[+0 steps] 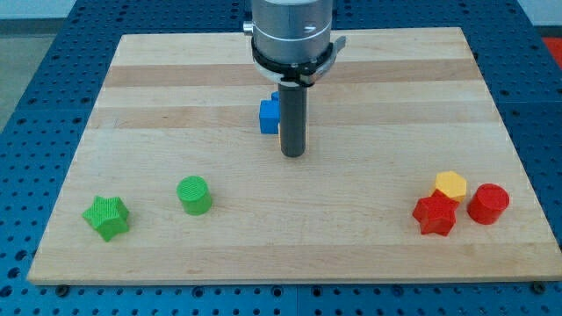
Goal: Move red circle closer to the red star
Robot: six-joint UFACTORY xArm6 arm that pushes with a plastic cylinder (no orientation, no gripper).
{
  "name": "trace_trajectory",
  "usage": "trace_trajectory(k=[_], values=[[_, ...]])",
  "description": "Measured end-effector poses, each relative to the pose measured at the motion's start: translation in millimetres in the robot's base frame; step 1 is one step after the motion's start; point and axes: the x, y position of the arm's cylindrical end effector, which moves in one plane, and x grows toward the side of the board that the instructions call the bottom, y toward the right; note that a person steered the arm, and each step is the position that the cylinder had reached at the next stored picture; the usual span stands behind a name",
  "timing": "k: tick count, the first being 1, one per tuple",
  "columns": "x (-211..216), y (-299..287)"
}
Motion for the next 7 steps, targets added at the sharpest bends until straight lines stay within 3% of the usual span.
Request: trace_trajectory(k=[2, 4, 7], values=[[65.2, 0.3], [144.3, 61.6], [154.6, 216.5]])
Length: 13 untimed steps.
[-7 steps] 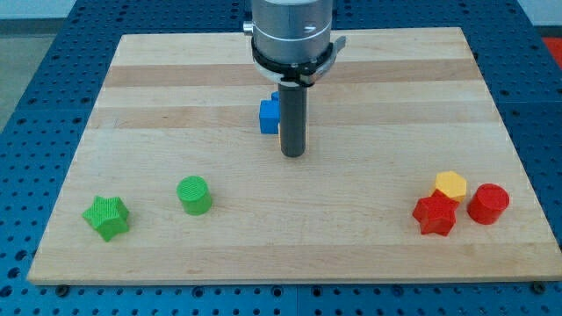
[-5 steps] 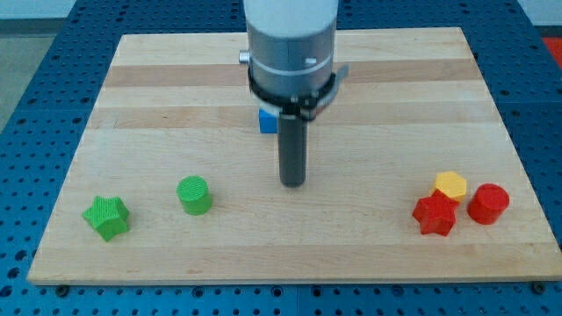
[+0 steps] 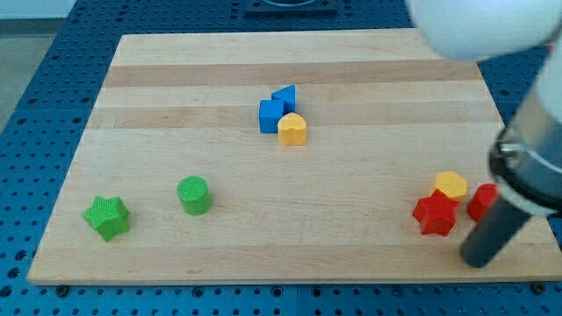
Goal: Move red circle closer to the red star
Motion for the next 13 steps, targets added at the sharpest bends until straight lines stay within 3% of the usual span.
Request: trace_trajectory(k=[2, 5, 9, 11, 13], values=[[-8.3, 62.0], [-50.0, 66.1], [-54.8, -25.5], [-96.4, -40.5], [-102.4, -92.0]])
